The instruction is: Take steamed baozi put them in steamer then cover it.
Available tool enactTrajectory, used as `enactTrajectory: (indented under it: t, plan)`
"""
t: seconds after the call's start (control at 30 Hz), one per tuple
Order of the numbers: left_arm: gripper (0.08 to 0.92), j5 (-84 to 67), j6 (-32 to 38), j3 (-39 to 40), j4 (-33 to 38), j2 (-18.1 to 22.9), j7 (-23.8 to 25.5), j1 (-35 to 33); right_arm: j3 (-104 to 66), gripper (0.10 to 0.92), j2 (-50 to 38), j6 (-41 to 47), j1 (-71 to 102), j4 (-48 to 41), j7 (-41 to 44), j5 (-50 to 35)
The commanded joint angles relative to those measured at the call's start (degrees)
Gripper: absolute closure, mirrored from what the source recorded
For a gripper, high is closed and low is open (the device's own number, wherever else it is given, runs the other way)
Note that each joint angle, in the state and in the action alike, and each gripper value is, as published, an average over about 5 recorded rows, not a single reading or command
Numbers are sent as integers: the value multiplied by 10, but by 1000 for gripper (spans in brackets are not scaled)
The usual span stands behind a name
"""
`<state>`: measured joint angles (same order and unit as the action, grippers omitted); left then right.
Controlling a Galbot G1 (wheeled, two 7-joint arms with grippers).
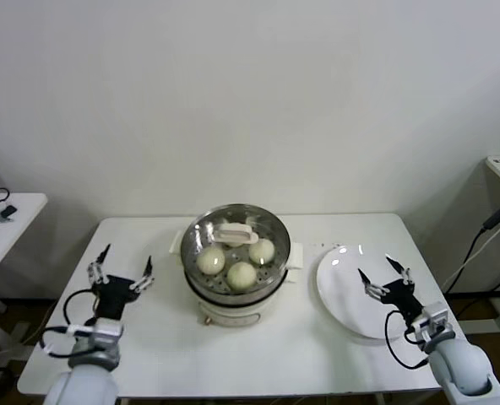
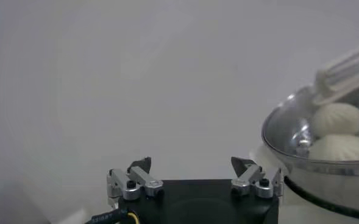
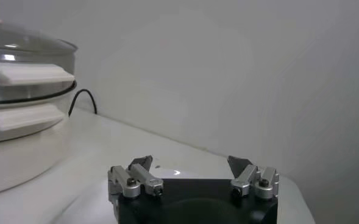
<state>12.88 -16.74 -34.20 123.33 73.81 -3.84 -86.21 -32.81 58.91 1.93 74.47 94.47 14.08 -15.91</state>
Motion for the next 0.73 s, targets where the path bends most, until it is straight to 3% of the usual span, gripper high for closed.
enactTrajectory:
  t: [0.03,0.73]
  plan:
    - [177,-229,237,-115,-105,60,1,-79,-10,203,21,-17,15,6,12,-5]
    - [177,-207,265,-90,-120,62,4,-84,-23,203,45,-36,37,25,13,-9]
